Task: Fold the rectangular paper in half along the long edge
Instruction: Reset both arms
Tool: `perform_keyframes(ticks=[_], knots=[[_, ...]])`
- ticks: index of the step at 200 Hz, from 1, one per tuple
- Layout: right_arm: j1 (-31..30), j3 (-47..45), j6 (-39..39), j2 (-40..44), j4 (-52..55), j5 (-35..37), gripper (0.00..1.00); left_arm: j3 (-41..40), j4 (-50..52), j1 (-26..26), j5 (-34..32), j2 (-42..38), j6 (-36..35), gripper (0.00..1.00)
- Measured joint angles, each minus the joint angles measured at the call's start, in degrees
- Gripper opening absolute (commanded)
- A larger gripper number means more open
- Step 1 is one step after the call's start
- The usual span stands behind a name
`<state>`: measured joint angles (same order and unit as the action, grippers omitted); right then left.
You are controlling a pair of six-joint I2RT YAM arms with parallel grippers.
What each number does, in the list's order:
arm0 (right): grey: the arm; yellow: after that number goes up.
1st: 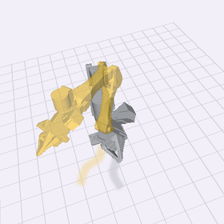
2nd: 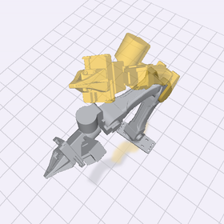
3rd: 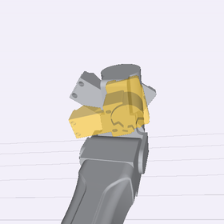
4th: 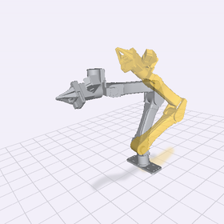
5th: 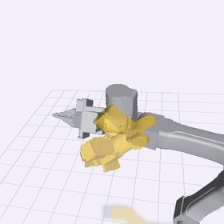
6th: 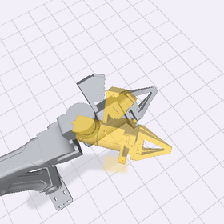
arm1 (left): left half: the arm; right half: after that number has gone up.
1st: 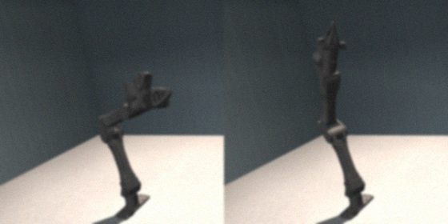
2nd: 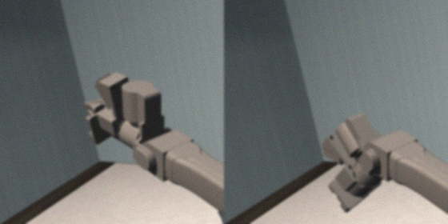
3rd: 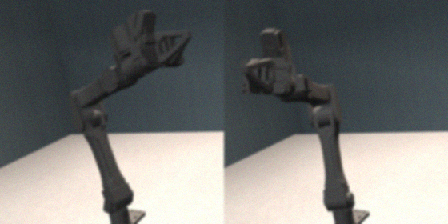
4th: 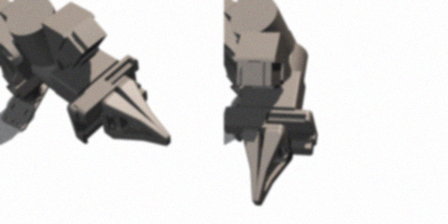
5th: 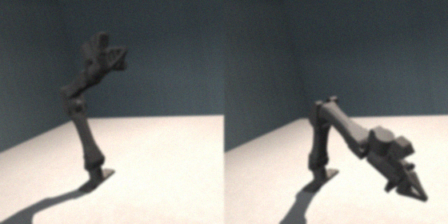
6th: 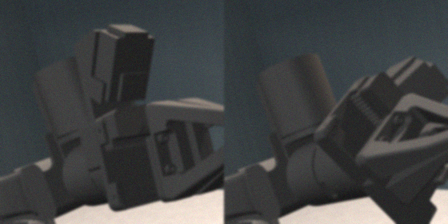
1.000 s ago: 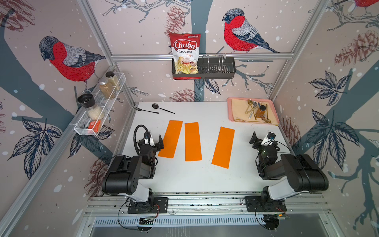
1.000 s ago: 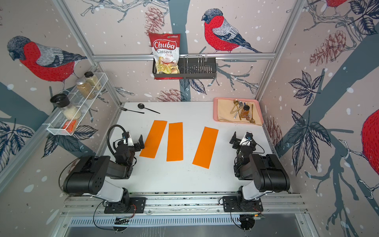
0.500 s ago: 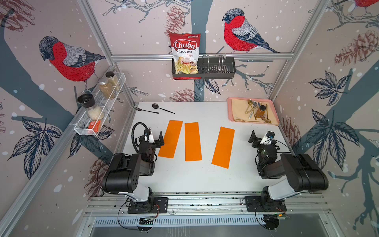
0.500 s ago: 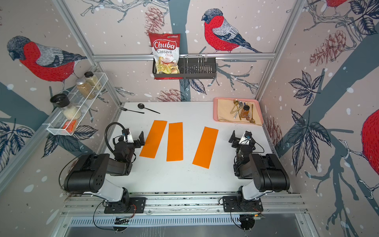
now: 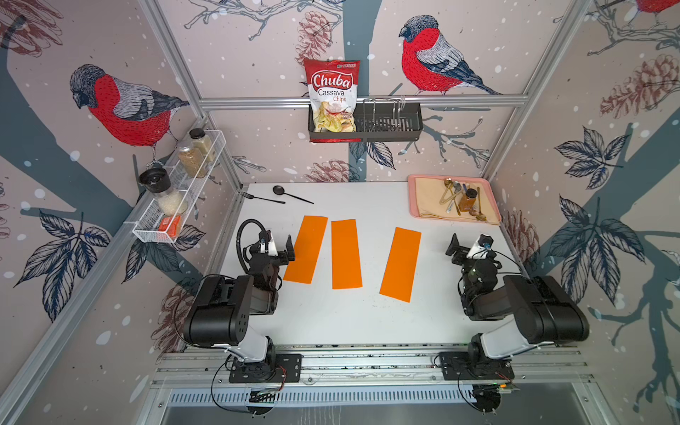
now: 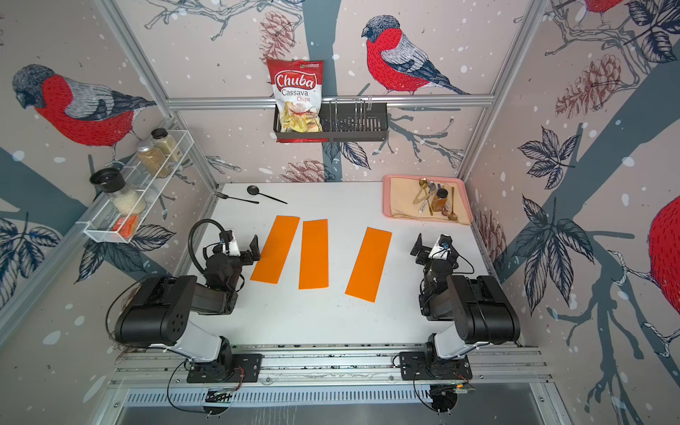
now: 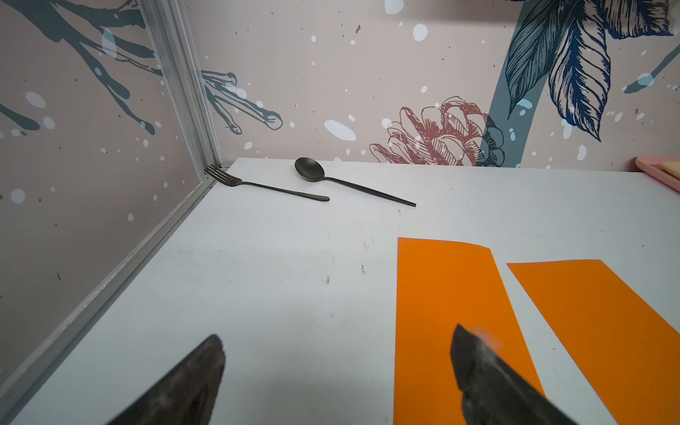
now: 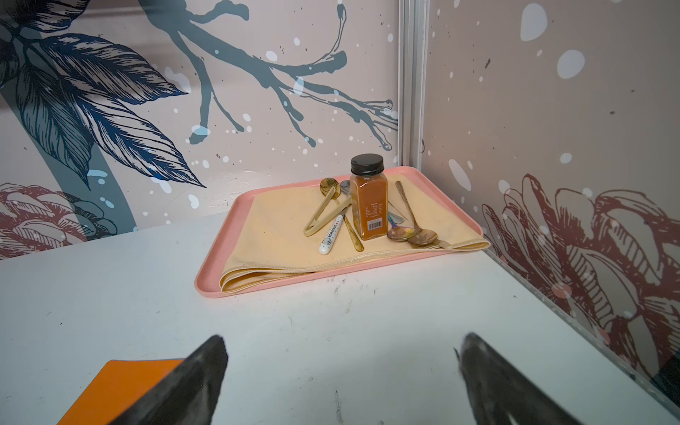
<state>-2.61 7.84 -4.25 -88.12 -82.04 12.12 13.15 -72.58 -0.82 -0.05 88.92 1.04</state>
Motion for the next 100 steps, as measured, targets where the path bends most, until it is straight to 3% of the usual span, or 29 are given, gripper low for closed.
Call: perform_keyframes(ticks=[100], knots=[[0.0, 0.3, 0.0, 0.0, 0.2, 0.0, 1.00, 1.1, 0.9, 0.0, 0.0, 0.7, 0.0, 0.98]])
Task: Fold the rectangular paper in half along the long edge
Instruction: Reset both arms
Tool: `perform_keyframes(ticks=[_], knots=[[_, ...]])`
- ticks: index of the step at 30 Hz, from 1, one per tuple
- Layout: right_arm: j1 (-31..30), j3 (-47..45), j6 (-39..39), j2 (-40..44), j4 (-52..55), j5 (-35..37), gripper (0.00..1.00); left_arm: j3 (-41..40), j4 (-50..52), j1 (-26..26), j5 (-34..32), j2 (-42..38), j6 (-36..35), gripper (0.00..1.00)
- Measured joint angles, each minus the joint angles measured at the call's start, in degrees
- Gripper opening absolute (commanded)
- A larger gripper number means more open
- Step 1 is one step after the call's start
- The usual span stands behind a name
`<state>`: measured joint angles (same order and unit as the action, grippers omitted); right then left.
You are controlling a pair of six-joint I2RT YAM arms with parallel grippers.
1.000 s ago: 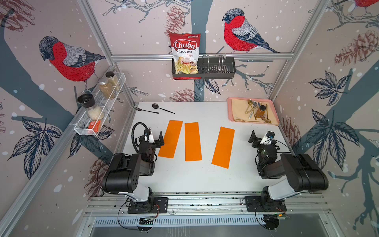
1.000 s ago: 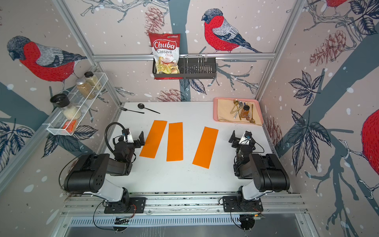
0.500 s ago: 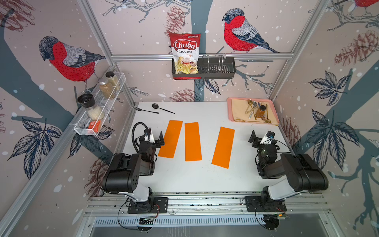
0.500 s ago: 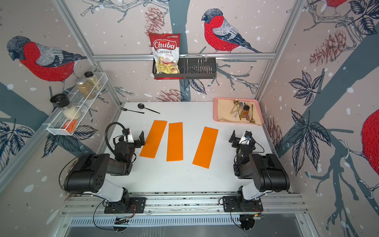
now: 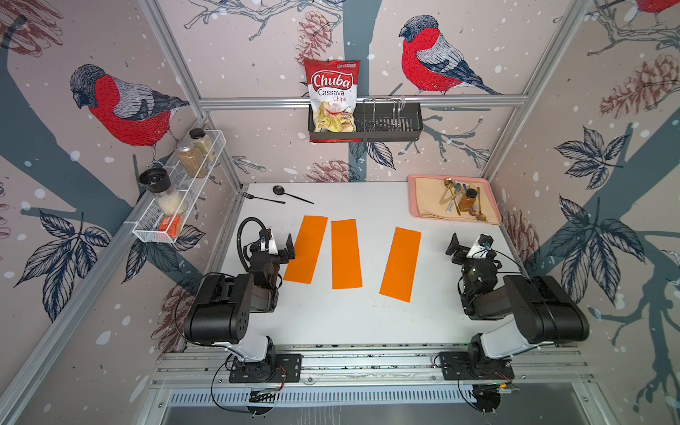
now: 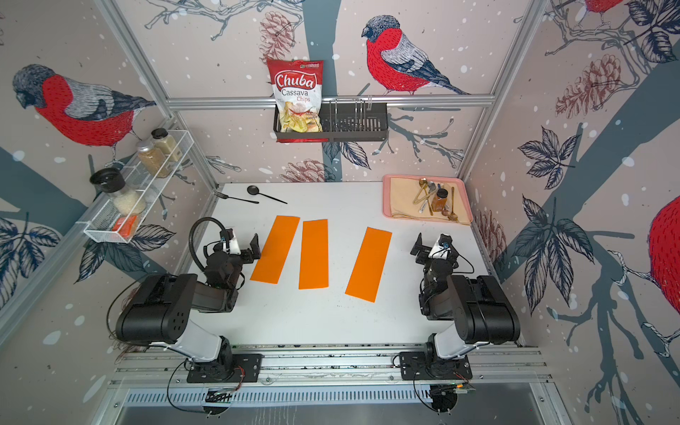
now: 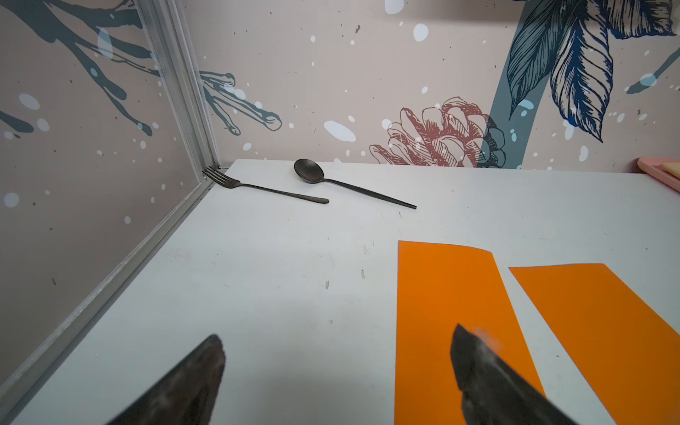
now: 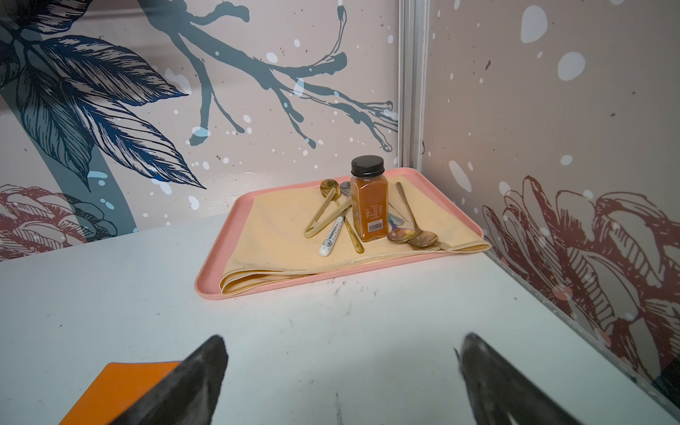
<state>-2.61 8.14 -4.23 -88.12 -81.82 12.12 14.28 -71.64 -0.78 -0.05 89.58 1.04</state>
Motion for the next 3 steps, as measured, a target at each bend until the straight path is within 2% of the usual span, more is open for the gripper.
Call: perform_keyframes(ticks=[3], knots=[[-0.1, 0.0, 0.0, 0.0, 0.0, 0.0, 1.00, -0.3, 0.2, 0.0, 0.0, -0.2, 0.0, 0.98]])
